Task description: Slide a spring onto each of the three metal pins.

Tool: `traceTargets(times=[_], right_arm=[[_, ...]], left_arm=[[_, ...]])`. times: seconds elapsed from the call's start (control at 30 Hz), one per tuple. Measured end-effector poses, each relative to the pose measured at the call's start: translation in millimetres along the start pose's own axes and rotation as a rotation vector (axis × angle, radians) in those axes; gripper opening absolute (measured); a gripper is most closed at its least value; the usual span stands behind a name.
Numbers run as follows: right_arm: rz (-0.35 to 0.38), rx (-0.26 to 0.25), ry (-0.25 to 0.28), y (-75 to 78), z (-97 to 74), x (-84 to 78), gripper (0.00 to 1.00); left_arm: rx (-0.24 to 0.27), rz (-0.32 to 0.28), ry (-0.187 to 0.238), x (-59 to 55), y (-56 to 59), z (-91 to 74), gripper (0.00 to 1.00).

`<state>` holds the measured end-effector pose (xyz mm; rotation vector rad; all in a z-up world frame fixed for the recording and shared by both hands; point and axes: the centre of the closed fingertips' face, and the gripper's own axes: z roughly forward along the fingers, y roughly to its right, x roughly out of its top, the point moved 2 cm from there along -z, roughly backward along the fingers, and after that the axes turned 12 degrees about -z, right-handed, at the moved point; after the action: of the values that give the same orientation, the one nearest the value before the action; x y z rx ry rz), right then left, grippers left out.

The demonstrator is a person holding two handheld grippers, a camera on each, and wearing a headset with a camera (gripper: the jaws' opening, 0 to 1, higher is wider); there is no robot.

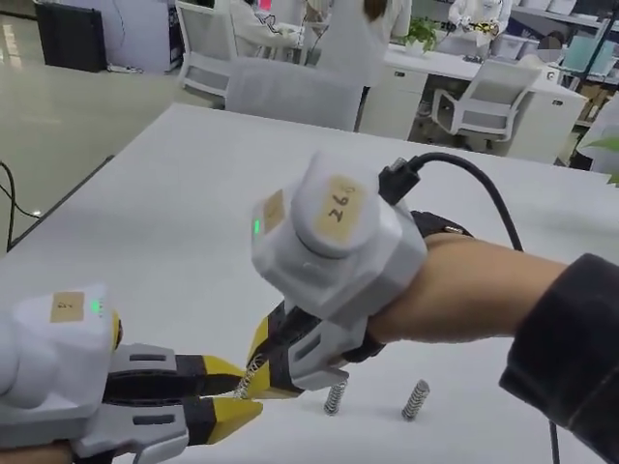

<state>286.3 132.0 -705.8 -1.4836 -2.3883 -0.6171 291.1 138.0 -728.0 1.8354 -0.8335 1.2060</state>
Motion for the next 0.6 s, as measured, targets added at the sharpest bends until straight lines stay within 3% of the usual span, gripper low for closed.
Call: traceTargets(times=[0.3, 0.6], right_arm=[[0.016, 0.01, -0.015, 8.5, 3.7, -10.5, 0.08], [0.033, 0.009, -0.015, 15.0, 5.4, -14.3, 0.08]], left_arm=[[0.01, 0.003, 0.006, -4.9, -5.7, 6.6, 0.18], [0.064, -0.021, 0.028, -6.4, -17.5, -5.8, 0.3]])
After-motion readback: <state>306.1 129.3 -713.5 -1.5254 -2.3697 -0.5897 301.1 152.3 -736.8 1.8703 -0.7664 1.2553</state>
